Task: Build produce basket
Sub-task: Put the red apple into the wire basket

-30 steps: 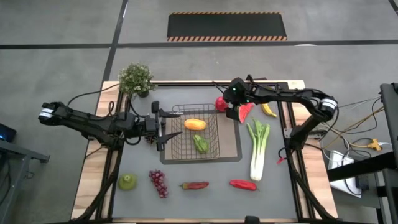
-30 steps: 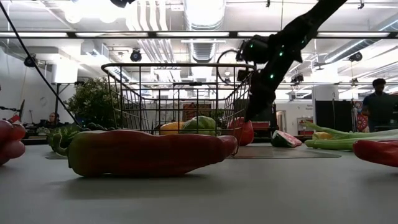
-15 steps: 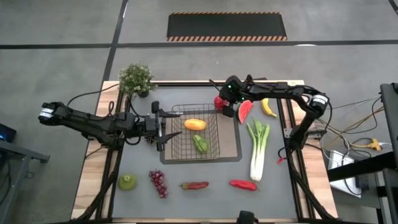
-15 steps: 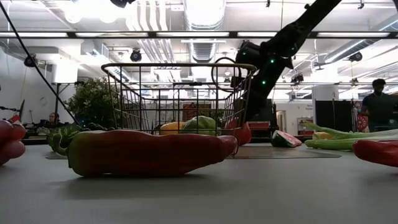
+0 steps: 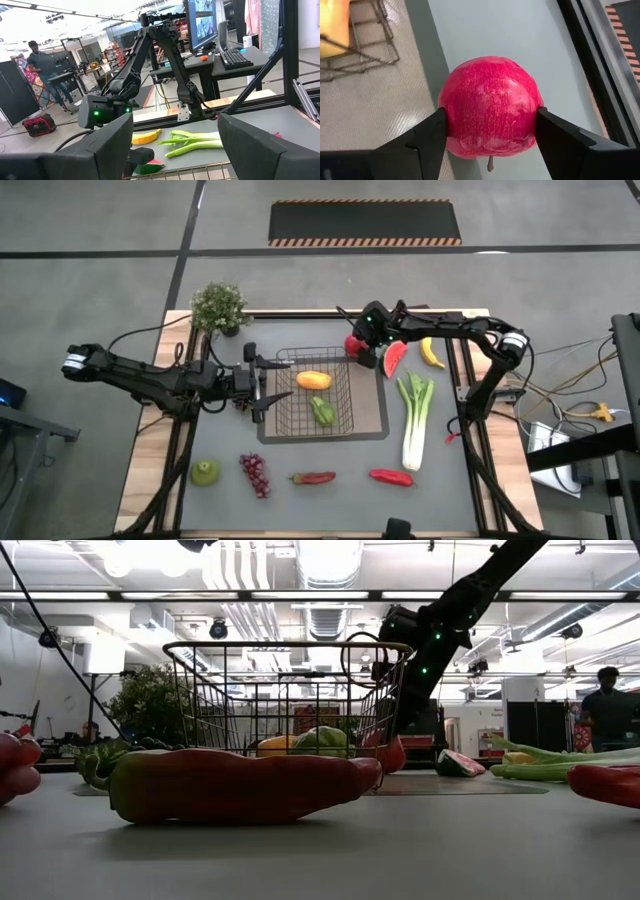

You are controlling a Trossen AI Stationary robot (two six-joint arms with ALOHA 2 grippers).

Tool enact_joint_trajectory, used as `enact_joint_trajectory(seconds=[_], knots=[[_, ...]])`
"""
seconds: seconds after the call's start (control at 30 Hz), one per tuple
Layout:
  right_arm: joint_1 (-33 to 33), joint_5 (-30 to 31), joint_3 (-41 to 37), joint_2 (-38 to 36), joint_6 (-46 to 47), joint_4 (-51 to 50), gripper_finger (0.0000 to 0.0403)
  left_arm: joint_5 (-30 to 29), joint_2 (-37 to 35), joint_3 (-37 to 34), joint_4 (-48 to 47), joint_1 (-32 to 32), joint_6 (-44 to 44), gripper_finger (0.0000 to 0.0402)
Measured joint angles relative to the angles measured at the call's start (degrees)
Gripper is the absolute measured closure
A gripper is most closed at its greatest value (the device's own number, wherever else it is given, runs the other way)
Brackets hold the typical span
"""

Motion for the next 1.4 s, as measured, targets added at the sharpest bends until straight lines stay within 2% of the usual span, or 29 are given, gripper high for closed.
enact_joint_trajectory(seconds=[0.17, 0.4, 0.53, 0.7, 0.9, 1.03, 1.17, 1.4], knots=[[0.04, 1.84, 0.92, -5.42, 0.36, -4.13, 0.0152, 0.02, 0.03, 0.00, 0.04, 0.00, -0.08, 0.0130], [2.26, 3.53, 4.68, -18.27, 3.54, -12.66, 0.0152, 0.08, 3.02, -0.33, 6.04, 0.00, -0.60, 0.0130], [6.51, 3.46, 5.24, -25.75, 6.12, -13.42, 0.0152, 0.57, 6.84, -0.35, 10.61, -0.02, -2.39, 0.0130], [15.67, 2.86, 5.24, -31.48, 8.65, -13.34, 0.0152, 0.85, 13.16, 0.03, 16.19, -0.02, -4.96, 0.0130], [27.89, 2.91, 5.24, -32.30, 9.12, -13.18, 0.0152, 0.85, 18.37, 0.87, 20.93, -0.04, -8.91, 0.0130], [33.68, 3.07, 5.26, -30.76, 8.81, -13.08, 0.0152, 0.91, 19.86, 0.88, 22.40, -0.09, -10.94, 0.0130], [35.90, 3.43, 5.26, -28.72, 9.05, -12.67, 0.0152, 1.32, 20.51, 0.92, 22.41, -0.07, -12.24, 0.0129], [35.93, 3.74, 5.26, -24.51, 8.82, -10.34, 0.0152, 1.55, 20.57, 0.92, 22.51, -0.07, -12.68, 0.0129]])
